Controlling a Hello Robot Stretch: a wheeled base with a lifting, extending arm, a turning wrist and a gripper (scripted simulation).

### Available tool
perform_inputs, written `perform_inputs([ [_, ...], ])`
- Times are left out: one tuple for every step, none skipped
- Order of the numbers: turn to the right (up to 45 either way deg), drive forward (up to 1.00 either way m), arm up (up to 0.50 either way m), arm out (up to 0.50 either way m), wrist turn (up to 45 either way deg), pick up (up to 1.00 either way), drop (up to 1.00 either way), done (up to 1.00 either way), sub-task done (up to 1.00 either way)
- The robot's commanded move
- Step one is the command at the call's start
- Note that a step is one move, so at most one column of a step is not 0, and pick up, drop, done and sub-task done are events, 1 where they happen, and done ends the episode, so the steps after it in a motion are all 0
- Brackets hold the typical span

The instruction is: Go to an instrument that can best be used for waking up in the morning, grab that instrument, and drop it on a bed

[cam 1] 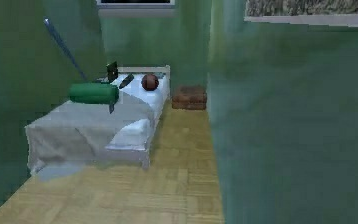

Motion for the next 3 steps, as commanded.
perform_inputs([
  [0.0,1.0,0.0,0.0,0.0,0.0,0.0,0.0,0.0],
  [0.0,0.9,0.0,0.0,0.0,0.0,0.0,0.0,0.0],
  [0.0,0.7,0.0,0.0,0.0,0.0,0.0,0.0,0.0],
])
